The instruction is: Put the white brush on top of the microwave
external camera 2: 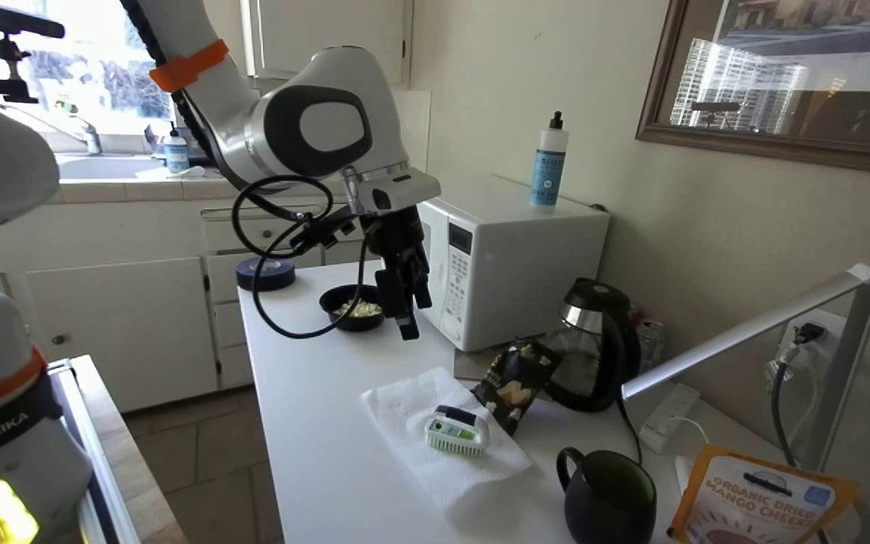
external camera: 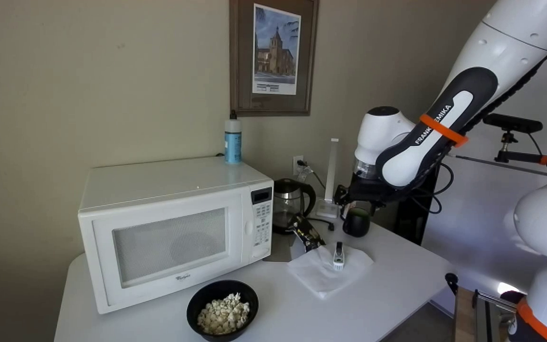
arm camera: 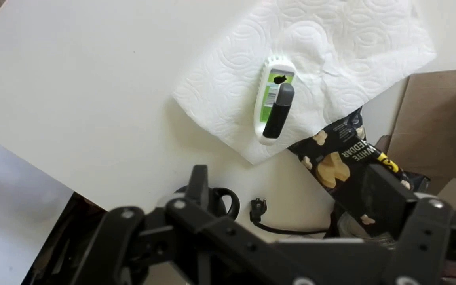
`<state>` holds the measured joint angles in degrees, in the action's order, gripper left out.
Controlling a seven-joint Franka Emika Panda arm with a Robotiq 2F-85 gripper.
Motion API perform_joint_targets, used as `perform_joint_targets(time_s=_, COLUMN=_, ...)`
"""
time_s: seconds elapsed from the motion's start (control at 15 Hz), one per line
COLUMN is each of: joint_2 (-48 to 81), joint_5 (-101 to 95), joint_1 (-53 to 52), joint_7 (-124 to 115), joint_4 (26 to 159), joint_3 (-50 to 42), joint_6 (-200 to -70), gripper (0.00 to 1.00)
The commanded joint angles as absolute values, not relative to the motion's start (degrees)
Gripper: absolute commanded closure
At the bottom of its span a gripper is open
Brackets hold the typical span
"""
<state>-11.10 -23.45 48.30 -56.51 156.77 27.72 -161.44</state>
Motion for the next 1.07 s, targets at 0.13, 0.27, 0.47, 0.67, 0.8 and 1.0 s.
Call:
perform_joint_targets(time_s=0.13, joint_2=-11.0, joint_5=-23.5, joint_1=48.7, joint_7=-56.7, joint_4=156.8, joint_3=27.6, joint_6=-161.4, gripper=0.00)
perform_joint_targets(time_s=0.27, joint_2=-11.0, joint_5=-23.5, joint_1=48.7, joint_7=-56.7, joint_4=156.8, joint_3=27.6, joint_6=-161.4, gripper=0.00)
perform_joint_targets(time_s=0.47, joint_2=-11.0, joint_5=-23.5, joint_1=48.7, joint_7=-56.7, joint_4=156.8, joint_3=27.6, joint_6=-161.4, gripper=0.00)
perform_joint_targets(time_s=0.67, joint_2=-7.1, joint_5=-22.7, joint_1=48.6, joint_7=-57.0, joint_4=155.8, joint_3=27.8, joint_6=-164.0, gripper=0.00)
perform_joint_targets(time_s=0.8, joint_2=-4.4, joint_5=-25.8, joint_1=50.3, joint_7=-60.3, joint_4=155.2, joint_3=29.0, joint_6=-165.4, gripper=0.00)
perform_joint_targets(time_s=1.0, joint_2=0.5, joint_5=-30.1, joint_1=51.8, joint_7=-64.3, joint_4=153.5, joint_3=28.9, joint_6=-168.1, gripper=0.00)
